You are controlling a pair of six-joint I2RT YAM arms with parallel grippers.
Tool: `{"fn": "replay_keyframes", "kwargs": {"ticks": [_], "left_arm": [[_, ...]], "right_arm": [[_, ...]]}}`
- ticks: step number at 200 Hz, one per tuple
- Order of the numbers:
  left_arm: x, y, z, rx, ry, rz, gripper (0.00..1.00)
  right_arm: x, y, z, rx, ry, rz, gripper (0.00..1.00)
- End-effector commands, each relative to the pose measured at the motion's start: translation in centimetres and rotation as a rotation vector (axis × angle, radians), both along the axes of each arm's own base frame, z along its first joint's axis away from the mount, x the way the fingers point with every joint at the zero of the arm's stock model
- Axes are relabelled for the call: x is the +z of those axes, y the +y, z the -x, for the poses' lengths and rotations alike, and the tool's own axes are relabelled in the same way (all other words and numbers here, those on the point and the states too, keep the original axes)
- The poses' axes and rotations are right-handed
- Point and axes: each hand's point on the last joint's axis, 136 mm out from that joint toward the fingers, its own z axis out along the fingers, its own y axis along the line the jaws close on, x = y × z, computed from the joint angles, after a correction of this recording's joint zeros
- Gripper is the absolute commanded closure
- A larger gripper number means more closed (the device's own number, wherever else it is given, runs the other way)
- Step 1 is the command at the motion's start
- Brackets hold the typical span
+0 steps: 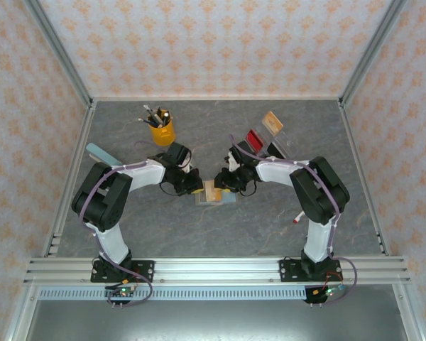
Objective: Take the credit cards out of the card holder
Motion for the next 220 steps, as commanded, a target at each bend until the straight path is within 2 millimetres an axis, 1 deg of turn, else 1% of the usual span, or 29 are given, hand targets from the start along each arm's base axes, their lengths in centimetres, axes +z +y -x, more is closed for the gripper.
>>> {"fn": "replay_keyframes", "kwargs": {"ticks": [1,19,40,72,87,105,120,132,157,187,200,220], "left_arm": [[-3.1,1.8,1.7,-0.004,0.078,-0.115,0.94],[-3.4,1.9,1.9,-0.003,0.087,-0.119,0.94],[-3.6,2.2,2.1,0.001,0.092,-0.129,0.94],[-3.7,2.3,2.2,0.002,0.094,-0.14,0.94],[-3.6,2.4,2.1,0.004,0.091,-0.145,0.94],[-3.4,2.5,2.0,0.006,0.087,-0.148,0.93],[-3.0,2.4,1.9,0.004,0.08,-0.146,0.9],[-2.6,2.3,1.7,0.002,0.071,-0.141,0.87],[-0.9,1.9,0.8,-0.004,0.034,-0.125,0.79],[1.6,1.1,-0.4,-0.012,-0.017,-0.093,0.72],[2.9,0.9,-0.8,-0.012,-0.041,-0.08,0.68],[5.2,0.9,-1.2,-0.009,-0.082,-0.067,0.54]], "right_arm": [[-1.9,-0.2,0.6,-0.002,0.05,0.004,0.69],[-2.0,0.3,0.8,0.008,0.061,-0.028,0.72],[-2.1,0.3,0.6,0.006,0.061,-0.035,0.76],[-2.0,-0.2,0.3,-0.008,0.05,-0.019,0.89],[-1.9,-1.0,0.1,-0.02,0.034,0.013,0.94],[-1.7,-2.4,-0.1,-0.042,0.013,0.061,0.96],[-1.5,-3.7,-0.2,-0.059,-0.007,0.1,0.98],[-1.1,-4.3,-0.2,-0.063,-0.024,0.114,0.99],[0.6,-4.9,-0.3,-0.06,-0.088,0.121,1.0],[3.6,-5.0,-0.6,-0.056,-0.163,0.097,1.0],[5.6,-4.9,-0.8,-0.046,-0.218,0.071,1.0],[9.2,-5.0,-1.3,-0.031,-0.329,0.052,1.0]]}}
